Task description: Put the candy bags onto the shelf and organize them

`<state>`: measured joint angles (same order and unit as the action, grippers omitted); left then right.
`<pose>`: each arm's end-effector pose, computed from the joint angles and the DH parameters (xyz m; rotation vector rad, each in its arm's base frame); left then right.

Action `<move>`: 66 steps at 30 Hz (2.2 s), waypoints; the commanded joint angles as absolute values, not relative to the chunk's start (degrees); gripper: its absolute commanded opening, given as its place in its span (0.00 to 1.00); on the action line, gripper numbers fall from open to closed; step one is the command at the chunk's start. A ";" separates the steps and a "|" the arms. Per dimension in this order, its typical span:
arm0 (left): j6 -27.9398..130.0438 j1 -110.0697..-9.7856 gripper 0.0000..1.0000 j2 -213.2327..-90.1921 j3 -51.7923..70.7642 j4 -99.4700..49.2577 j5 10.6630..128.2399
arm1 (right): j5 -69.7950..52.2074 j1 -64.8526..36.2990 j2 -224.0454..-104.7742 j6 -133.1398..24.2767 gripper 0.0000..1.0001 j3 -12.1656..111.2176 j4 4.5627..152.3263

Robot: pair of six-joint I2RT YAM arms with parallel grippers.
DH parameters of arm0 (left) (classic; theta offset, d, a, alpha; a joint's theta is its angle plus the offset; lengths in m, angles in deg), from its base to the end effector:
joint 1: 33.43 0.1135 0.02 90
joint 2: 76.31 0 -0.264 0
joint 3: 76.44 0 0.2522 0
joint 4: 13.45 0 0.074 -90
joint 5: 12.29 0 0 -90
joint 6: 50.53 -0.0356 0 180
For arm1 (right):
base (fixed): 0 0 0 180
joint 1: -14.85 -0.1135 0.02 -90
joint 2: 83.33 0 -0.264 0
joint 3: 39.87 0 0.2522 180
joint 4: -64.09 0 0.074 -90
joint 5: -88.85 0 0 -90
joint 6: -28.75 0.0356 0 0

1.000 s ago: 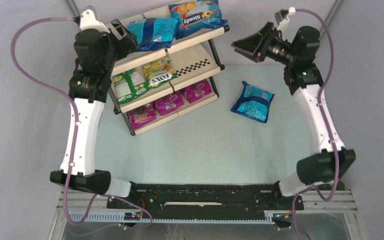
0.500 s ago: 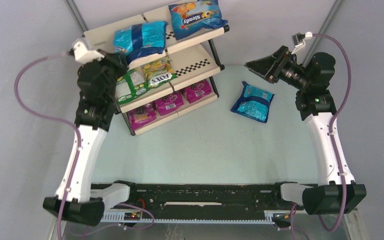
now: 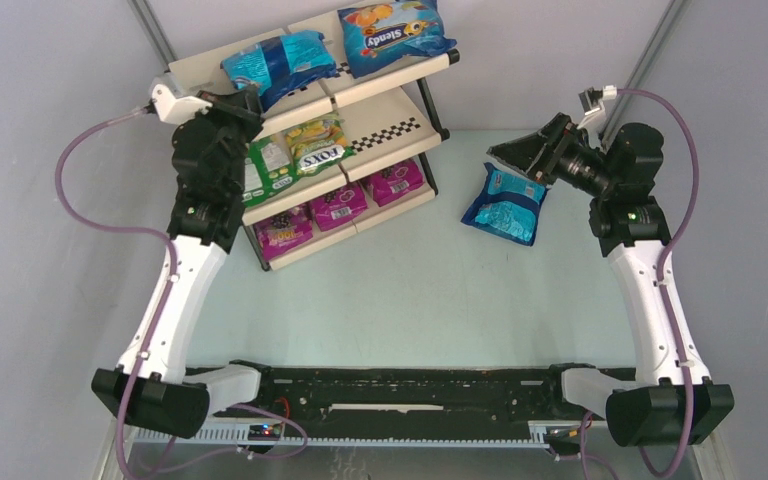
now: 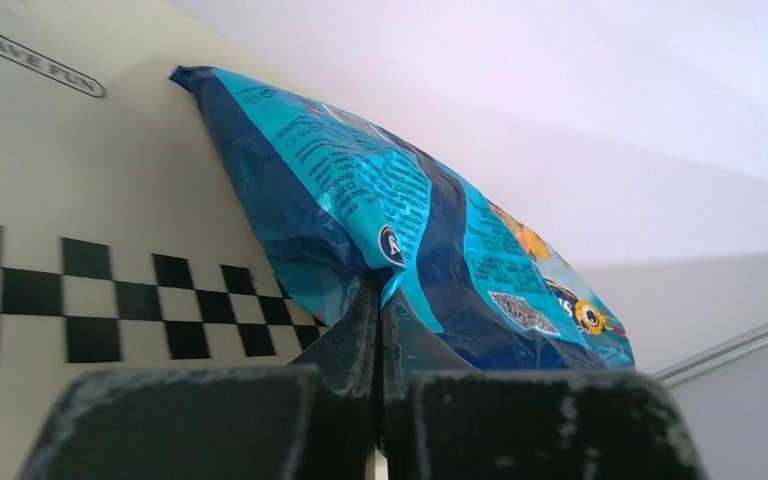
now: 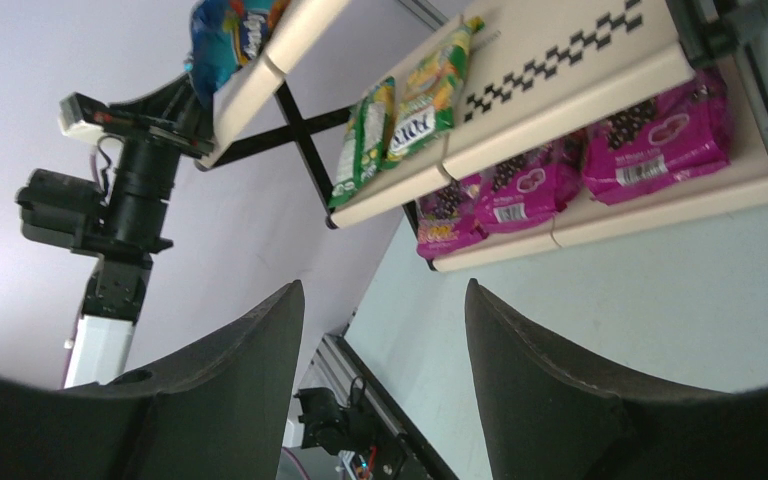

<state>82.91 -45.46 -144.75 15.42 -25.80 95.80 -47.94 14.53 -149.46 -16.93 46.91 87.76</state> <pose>0.2568 -0.0434 0.4800 -0.6335 1.2624 -0.5885 0.2473 0.0273 0.4387 -0.0096 1.7599 1.2382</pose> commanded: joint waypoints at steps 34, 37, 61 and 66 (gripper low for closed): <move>76.19 -48.55 0.86 -142.56 16.90 -21.47 81.43 | -44.00 17.18 -143.89 -24.41 0.70 37.35 93.52; 74.14 -48.55 0.88 -138.54 16.90 -24.57 84.08 | -41.50 16.70 -143.51 -26.55 0.70 36.26 96.14; 65.60 -73.64 0.93 -133.55 1.28 -21.51 60.63 | -25.02 19.41 -147.57 -31.02 0.79 18.54 95.78; 57.73 -83.89 0.95 -131.78 0.40 -26.50 65.60 | -27.44 26.70 -155.20 -29.95 0.96 16.70 88.62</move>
